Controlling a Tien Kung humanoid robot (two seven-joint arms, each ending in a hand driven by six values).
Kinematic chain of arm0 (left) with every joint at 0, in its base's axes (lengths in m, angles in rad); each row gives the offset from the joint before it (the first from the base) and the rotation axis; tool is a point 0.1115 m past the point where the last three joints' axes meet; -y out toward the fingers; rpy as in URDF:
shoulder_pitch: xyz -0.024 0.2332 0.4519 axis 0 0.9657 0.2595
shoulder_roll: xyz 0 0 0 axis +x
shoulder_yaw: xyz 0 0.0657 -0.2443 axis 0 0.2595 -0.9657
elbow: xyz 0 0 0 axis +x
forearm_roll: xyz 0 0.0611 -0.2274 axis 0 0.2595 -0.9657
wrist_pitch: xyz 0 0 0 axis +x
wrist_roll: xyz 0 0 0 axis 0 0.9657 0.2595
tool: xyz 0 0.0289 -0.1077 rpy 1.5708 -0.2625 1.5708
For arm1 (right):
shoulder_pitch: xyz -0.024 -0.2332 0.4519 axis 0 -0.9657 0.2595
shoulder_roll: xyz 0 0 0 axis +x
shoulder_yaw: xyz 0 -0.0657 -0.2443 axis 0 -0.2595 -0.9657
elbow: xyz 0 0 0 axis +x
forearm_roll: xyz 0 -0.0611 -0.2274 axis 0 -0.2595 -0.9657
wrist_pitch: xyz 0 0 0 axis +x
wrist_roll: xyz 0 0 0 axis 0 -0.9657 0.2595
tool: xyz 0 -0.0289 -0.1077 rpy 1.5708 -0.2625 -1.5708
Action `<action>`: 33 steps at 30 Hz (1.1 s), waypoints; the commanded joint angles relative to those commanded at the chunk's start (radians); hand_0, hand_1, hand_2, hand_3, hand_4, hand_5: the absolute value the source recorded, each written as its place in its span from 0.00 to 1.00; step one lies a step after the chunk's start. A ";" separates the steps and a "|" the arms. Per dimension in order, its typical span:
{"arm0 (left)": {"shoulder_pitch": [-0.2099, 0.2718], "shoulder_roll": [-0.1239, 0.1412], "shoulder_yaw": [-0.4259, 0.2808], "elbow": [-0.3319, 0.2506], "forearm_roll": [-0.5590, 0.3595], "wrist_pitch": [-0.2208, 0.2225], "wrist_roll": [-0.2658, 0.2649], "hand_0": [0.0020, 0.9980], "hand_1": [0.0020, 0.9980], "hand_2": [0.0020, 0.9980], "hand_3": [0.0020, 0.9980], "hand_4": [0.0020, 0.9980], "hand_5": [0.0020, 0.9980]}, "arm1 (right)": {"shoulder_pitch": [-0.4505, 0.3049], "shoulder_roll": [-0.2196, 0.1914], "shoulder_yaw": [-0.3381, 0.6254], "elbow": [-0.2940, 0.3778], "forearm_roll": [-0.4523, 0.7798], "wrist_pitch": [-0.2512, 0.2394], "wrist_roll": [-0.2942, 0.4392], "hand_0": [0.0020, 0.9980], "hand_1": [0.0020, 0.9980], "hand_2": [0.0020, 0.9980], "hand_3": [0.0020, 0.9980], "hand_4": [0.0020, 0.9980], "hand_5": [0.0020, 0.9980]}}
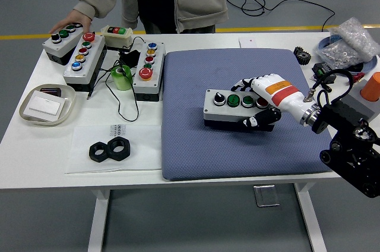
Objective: Pick up the button,place it on the desk,press the button,press the button
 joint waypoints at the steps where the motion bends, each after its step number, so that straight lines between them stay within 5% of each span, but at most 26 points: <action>1: -0.001 0.000 0.002 0.000 -0.003 0.000 -0.001 0.73 0.82 0.84 0.81 0.59 1.00 | 0.007 -0.001 -0.013 -0.003 0.000 0.004 0.011 0.57 0.49 0.52 0.68 0.79 0.06; 12: -0.004 0.000 0.003 0.000 -0.004 0.000 0.000 0.74 0.82 0.84 0.81 0.59 1.00 | 0.027 -0.014 -0.075 0.018 0.007 0.014 0.049 0.62 0.52 0.55 0.72 0.79 0.06; 29: -0.005 -0.001 0.002 0.001 -0.003 -0.001 0.000 0.74 0.82 0.84 0.81 0.59 1.00 | 0.023 -0.017 -0.052 0.013 -0.050 0.108 0.009 0.74 0.58 0.60 0.81 0.82 0.08; 30: -0.004 -0.001 0.002 0.001 -0.003 -0.001 0.000 0.74 0.83 0.84 0.81 0.59 1.00 | 0.022 -0.018 -0.051 0.015 -0.052 0.113 0.006 0.77 0.60 0.67 0.90 0.87 0.10; 33: -0.004 -0.001 0.000 0.001 -0.001 -0.001 0.000 0.74 0.83 0.84 0.81 0.59 1.00 | 0.017 -0.021 -0.042 0.028 -0.057 0.135 -0.007 0.77 0.60 0.67 0.90 0.87 0.10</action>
